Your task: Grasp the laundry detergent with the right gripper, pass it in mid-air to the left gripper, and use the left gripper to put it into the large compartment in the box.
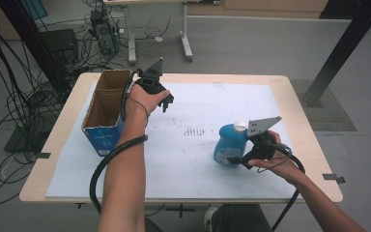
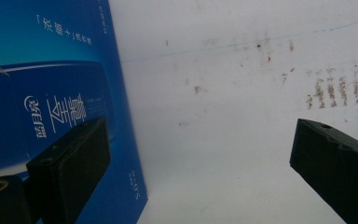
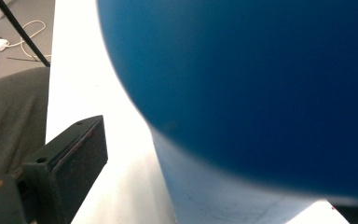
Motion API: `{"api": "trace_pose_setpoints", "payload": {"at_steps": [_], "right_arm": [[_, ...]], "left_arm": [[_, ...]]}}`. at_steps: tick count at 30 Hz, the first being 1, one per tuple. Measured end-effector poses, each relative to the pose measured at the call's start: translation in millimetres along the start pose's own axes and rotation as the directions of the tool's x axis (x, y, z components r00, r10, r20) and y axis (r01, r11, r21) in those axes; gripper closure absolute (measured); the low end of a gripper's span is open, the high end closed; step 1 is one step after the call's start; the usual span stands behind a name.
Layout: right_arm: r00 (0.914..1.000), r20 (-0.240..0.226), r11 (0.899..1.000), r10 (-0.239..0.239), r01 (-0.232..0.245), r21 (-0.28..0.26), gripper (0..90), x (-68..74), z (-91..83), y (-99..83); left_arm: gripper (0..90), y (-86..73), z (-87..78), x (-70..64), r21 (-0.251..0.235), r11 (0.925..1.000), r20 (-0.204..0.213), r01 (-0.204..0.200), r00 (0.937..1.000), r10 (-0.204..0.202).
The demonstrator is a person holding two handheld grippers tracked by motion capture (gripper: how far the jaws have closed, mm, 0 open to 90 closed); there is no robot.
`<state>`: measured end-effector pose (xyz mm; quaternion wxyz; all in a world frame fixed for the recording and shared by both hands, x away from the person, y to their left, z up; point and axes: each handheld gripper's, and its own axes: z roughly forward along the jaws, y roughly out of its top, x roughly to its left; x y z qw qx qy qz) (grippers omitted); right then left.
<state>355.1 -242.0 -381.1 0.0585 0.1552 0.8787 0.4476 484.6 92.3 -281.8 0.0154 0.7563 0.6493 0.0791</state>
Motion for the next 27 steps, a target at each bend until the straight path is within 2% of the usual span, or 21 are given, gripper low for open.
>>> {"api": "trace_pose_setpoints", "payload": {"at_steps": [27], "right_arm": [[0.9999,0.013,1.000,-0.005,0.005,-0.008,6.2,0.0,2.4,-2.3]], "left_arm": [[5.6,-0.8,0.4,0.8,0.000,1.0000,0.001,-0.003,1.0000,0.003]]}}
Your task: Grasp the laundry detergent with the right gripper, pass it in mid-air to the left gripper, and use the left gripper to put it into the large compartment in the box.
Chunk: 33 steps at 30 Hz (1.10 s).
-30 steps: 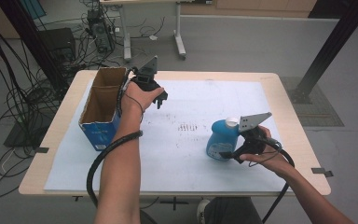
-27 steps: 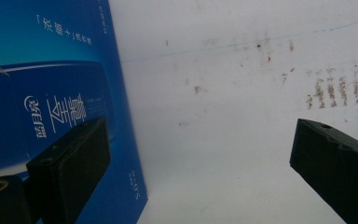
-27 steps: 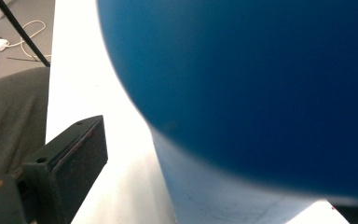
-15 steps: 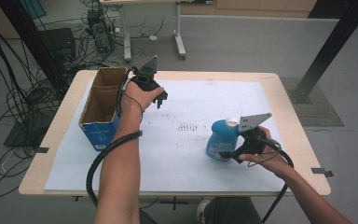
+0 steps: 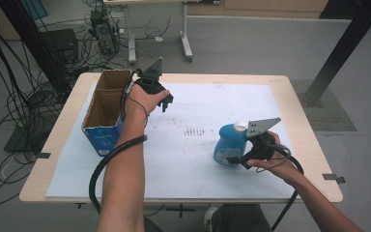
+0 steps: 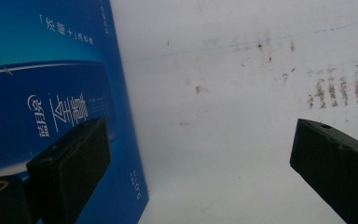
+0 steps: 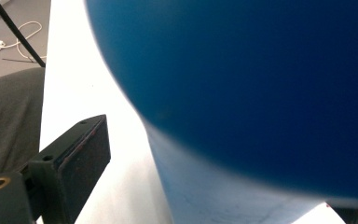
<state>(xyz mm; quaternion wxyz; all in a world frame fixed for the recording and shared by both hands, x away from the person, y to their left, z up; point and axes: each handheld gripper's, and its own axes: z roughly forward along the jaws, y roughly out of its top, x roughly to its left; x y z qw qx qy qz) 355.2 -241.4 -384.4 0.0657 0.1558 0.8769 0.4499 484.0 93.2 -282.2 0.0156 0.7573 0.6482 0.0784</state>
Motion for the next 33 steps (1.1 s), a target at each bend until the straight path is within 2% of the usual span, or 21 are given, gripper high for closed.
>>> {"api": "trace_pose_setpoints", "payload": {"at_steps": [18,33], "right_arm": [[0.9999,0.011,1.000,-0.013,0.013,-0.002,13.0,0.6,0.7,-1.9],[0.9996,0.024,1.000,-0.012,0.012,-0.002,26.1,0.6,1.8,-4.6]], "left_arm": [[5.6,-0.1,-1.8,-0.2,-0.002,1.0000,-0.004,0.002,1.0000,-0.002],[5.6,-0.8,-1.2,-0.6,0.004,1.0000,-0.009,-0.001,1.0000,0.001]]}}
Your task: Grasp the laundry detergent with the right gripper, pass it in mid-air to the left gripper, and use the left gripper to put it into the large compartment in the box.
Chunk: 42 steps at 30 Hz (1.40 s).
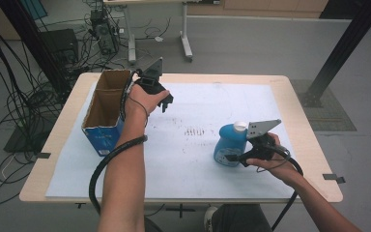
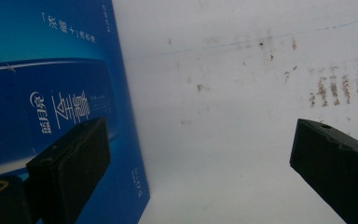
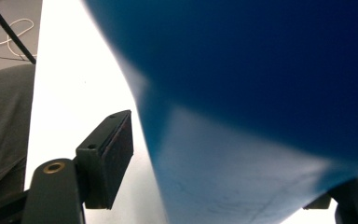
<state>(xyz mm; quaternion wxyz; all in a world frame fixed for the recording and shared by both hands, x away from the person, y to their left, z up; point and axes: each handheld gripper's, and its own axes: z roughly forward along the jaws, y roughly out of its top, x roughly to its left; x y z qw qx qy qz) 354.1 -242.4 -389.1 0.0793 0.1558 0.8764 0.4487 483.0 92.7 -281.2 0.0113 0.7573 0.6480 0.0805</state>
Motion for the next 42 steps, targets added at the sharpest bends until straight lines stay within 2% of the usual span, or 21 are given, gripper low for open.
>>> {"api": "trace_pose_setpoints", "payload": {"at_steps": [14,42], "right_arm": [[0.9997,0.023,1.000,-0.005,0.005,-0.015,40.1,-1.1,0.9,-4.1],[0.9997,0.024,1.000,-0.010,0.011,-0.016,41.6,-1.2,0.7,-4.2]], "left_arm": [[5.6,0.8,0.1,-1.3,0.002,1.0000,-0.003,-0.004,1.0000,0.004],[5.6,0.3,0.8,-1.2,0.001,1.0000,-0.003,-0.001,1.0000,0.001]]}}
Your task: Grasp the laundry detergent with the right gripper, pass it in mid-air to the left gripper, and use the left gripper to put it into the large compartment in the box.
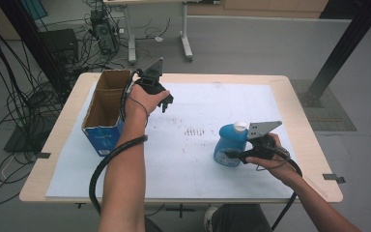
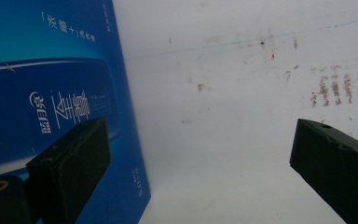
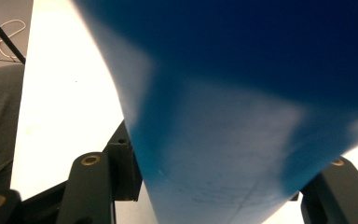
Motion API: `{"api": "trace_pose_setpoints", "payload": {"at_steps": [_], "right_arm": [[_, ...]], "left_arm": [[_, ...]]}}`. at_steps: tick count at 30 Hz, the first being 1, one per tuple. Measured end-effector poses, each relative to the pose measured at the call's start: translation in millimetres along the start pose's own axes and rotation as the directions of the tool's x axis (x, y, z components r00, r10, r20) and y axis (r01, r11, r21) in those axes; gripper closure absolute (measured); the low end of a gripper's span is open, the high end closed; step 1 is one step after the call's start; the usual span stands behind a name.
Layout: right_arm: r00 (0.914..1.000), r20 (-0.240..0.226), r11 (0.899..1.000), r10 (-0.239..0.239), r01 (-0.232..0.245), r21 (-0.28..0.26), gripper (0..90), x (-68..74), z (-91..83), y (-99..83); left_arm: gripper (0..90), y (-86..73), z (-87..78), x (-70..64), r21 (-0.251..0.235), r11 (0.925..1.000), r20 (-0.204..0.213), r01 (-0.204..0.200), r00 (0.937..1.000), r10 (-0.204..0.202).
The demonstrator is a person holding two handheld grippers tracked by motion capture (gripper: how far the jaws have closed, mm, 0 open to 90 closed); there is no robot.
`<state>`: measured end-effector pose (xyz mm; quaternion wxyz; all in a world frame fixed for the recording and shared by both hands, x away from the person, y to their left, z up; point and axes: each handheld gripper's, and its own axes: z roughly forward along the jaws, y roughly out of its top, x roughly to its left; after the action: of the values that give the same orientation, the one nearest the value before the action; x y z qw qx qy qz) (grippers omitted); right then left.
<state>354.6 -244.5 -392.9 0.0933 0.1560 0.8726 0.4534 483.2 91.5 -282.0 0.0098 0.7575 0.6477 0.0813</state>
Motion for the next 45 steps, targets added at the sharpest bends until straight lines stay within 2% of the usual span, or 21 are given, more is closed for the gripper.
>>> {"api": "trace_pose_setpoints", "payload": {"at_steps": [45], "right_arm": [[1.0000,-0.002,1.000,-0.001,0.001,0.001,41.8,-0.3,0.0,0.0]], "left_arm": [[5.6,-0.3,-9.3,-2.3,-0.009,0.9999,-0.010,-0.009,0.9999,0.009]]}}
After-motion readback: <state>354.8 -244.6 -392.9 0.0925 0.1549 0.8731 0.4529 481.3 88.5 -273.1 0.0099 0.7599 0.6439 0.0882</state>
